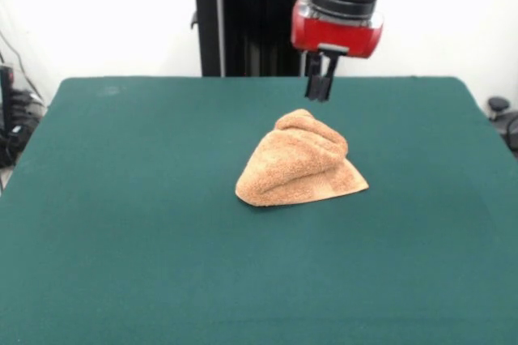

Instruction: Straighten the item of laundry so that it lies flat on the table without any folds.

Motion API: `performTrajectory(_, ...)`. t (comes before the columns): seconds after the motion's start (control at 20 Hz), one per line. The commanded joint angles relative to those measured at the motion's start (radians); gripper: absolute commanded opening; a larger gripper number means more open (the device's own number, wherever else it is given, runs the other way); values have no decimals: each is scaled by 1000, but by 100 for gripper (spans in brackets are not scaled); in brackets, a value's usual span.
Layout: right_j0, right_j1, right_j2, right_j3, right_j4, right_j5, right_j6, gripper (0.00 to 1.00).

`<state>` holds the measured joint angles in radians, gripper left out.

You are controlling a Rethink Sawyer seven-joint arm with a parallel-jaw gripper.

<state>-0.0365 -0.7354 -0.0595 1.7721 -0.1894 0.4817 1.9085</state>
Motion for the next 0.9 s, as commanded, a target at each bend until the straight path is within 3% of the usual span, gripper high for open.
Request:
performTrajectory(0.05,54,15,109,143,46,-10,138,0)
performTrajectory(0.7,121,64,80,121,62,-76,190,0)
performTrajectory(0.75,124,65,77,120,63,-84,188,100)
performTrajectory(0.9,129,65,79,119,63,-100,191,100)
